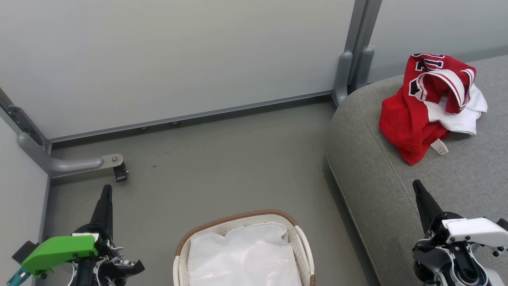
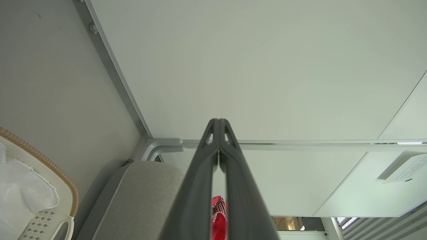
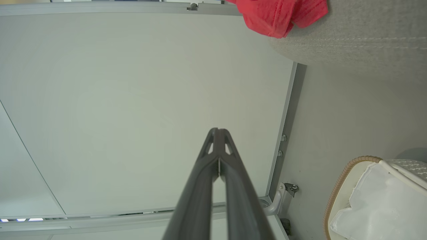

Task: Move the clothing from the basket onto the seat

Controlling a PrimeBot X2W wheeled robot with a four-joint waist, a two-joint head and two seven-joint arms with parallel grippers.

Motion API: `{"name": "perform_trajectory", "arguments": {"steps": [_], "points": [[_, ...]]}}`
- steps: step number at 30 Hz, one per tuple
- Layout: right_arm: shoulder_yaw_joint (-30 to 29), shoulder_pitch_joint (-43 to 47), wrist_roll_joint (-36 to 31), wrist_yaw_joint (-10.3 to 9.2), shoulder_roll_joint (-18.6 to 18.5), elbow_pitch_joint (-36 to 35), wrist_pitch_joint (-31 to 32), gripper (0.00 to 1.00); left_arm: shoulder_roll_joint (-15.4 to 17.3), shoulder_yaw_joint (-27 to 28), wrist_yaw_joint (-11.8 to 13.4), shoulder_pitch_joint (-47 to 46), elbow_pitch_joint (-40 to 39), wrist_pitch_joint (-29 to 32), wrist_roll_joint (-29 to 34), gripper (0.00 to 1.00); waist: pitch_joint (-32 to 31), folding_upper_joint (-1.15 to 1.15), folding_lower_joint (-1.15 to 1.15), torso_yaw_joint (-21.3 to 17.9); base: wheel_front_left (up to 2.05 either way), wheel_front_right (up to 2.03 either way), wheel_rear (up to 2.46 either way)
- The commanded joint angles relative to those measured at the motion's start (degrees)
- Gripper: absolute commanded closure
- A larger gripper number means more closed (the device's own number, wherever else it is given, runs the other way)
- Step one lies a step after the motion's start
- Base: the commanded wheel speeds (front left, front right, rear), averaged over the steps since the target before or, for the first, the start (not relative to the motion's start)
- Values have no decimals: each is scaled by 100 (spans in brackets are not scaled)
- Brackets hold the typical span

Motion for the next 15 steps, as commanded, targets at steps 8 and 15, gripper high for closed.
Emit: {"name": "perform_trajectory", "arguments": {"steps": [8, 15], "points": [[-18, -53, -24, 0, -5, 0, 30, 100, 32, 11, -25, -62, -13, 15, -19, 100, 0, 0, 0, 0, 0, 0, 0], [-20, -53, -26, 0, -5, 0, 21, 100, 32, 11, -25, -62, -13, 15, -19, 100, 0, 0, 0, 0, 0, 0, 0]]}}
